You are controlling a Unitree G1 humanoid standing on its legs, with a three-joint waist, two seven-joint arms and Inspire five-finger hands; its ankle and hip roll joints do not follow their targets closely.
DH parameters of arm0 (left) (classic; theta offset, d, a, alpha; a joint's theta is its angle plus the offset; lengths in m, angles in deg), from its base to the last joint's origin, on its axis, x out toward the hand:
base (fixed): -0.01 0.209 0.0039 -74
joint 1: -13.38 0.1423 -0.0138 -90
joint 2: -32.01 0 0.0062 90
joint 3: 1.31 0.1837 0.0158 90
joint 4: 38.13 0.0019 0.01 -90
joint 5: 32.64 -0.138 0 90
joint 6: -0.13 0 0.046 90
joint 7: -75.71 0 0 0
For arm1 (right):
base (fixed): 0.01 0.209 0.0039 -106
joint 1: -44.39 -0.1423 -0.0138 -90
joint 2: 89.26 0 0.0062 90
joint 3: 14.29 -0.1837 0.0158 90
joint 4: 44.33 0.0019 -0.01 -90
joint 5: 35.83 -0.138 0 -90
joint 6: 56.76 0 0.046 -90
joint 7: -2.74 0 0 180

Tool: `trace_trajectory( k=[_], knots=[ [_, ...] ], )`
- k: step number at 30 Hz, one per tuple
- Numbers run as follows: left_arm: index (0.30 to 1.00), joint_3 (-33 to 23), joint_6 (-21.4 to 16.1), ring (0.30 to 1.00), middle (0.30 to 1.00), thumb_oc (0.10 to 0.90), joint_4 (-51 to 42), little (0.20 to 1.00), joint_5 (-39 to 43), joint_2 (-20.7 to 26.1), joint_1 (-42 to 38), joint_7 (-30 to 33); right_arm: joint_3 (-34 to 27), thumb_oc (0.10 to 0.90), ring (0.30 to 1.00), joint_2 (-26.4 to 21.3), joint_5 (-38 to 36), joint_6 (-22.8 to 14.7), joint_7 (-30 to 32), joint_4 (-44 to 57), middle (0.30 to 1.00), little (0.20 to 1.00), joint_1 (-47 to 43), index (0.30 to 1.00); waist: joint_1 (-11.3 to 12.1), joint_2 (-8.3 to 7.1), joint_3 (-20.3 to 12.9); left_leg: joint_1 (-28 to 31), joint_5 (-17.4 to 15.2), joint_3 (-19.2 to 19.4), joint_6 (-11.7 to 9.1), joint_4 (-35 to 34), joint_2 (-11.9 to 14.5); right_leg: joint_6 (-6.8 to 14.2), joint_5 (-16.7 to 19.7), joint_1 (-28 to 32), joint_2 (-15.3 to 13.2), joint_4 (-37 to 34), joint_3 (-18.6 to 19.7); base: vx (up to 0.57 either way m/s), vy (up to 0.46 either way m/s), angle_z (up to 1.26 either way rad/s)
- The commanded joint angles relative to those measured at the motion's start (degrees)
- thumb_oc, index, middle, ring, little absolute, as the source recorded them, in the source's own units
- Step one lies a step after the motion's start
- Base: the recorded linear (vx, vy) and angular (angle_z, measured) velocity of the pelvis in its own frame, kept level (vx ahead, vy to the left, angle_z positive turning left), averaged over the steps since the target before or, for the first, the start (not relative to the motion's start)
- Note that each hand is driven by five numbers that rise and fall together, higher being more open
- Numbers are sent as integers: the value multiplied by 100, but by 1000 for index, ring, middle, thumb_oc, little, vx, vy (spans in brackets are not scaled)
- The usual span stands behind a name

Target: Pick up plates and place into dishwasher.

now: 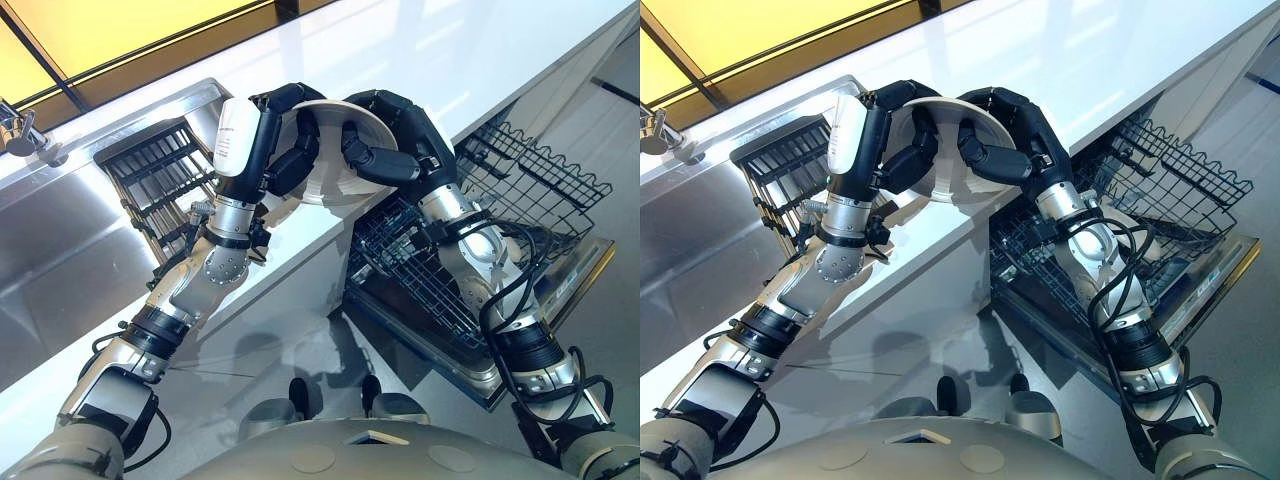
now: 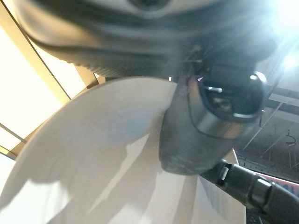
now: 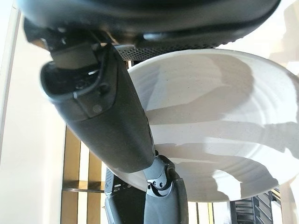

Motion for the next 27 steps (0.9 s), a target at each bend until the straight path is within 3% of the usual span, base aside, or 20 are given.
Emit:
trace_trajectory(
  k=[1, 6, 7, 8, 9, 13, 15, 17, 20, 24, 27],
  knots=[
    [300, 92, -135, 300, 300, 100, 504, 200, 653, -120, -410, -544, -184, 100, 300, 216, -210, -577, -124, 418, 300, 200, -690, 300, 109, 16, -628, 45, -813, -149, 130, 103, -177, 67, -945, -205, 414, 693, -237, 0, 0, 0],
    [300, 203, -181, 300, 300, 100, 622, 200, 2094, -325, -202, -1769, -189, 100, 300, 189, -187, -553, -79, 422, 300, 200, -667, 300, 113, 21, -608, 52, -818, -129, 145, 111, -170, 77, -941, -204, 412, 690, -228, 0, 0, 0],
    [775, 178, -165, 775, 775, 655, 669, 755, 2545, -397, -147, -2049, -213, 100, 300, 171, -210, -534, -87, 419, 300, 200, -674, 300, 104, 23, -610, 58, -816, -114, 143, 107, -164, 82, -941, -209, 416, 696, -221, 0, 0, 0],
    [775, 155, -132, 775, 775, 655, 673, 755, 2958, -454, -113, -2248, -225, 100, 300, 171, -211, -532, -83, 411, 300, 200, -677, 300, 102, 21, -609, 57, -812, -108, 141, 105, -162, 85, -937, -213, 418, 695, -217, 0, 0, 0],
    [900, 88, -159, 900, 900, 800, 697, 900, 3287, -551, -64, -2436, -256, 100, 300, 165, -220, -534, -90, 397, 300, 200, -670, 300, 100, 19, -615, 52, -809, -106, 142, 104, -159, 84, -936, -216, 420, 691, -212, 0, 0, 0],
    [900, -338, -371, 900, 900, 800, 475, 900, 4306, -770, 60, -2581, -407, 100, 300, 124, -167, -572, -8, 333, 300, 200, -648, 300, 107, -2, -630, 48, -789, -123, 130, 85, -143, 78, -926, -227, 428, 678, -208, 0, 0, 0],
    [900, -541, -391, 900, 900, 800, 297, 900, 4304, -782, 65, -2471, -497, 100, 300, 106, -96, -590, 92, 313, 300, 200, -665, 300, 123, -5, -636, 45, -781, -144, 122, 81, -141, 65, -928, -223, 433, 671, -222, 0, 0, 0],
    [900, -777, -487, 900, 900, 800, 53, 900, 3927, -671, 25, -2094, -638, 100, 300, 74, 120, -751, 337, 236, 300, 200, -716, 300, 151, -5, -651, 0, -733, -167, 108, 85, -135, 42, -880, -253, 434, 657, -243, 0, 0, 0],
    [900, -1337, -344, 900, 900, 800, -408, 900, 3198, -205, -55, -1484, -1066, 100, 300, -86, 754, -1134, 1102, 145, 300, 200, -741, 300, 202, 14, -678, -12, -712, -228, 94, 62, -138, 20, -876, -228, 440, 608, -278, 0, 0, 0],
    [900, -2125, -22, 900, 900, 800, -761, 900, 2826, 316, 86, -1114, -1746, 100, 300, -456, 1991, -1531, 2262, -86, 300, 200, -629, 300, 242, 78, -702, -21, -694, -272, 84, 27, -136, 6, -879, -207, 439, 553, -298, -4, 10, 1],
    [900, -2685, 11, 900, 900, 800, -754, 900, 2742, 527, 361, -1019, -2251, 100, 300, -653, 2491, -1686, 2713, -369, 300, 200, -358, 300, 263, 109, -710, -5, -699, -298, 88, 14, -144, 4, -882, -172, 431, 520, -297, -12, 42, 8]
  ],
)
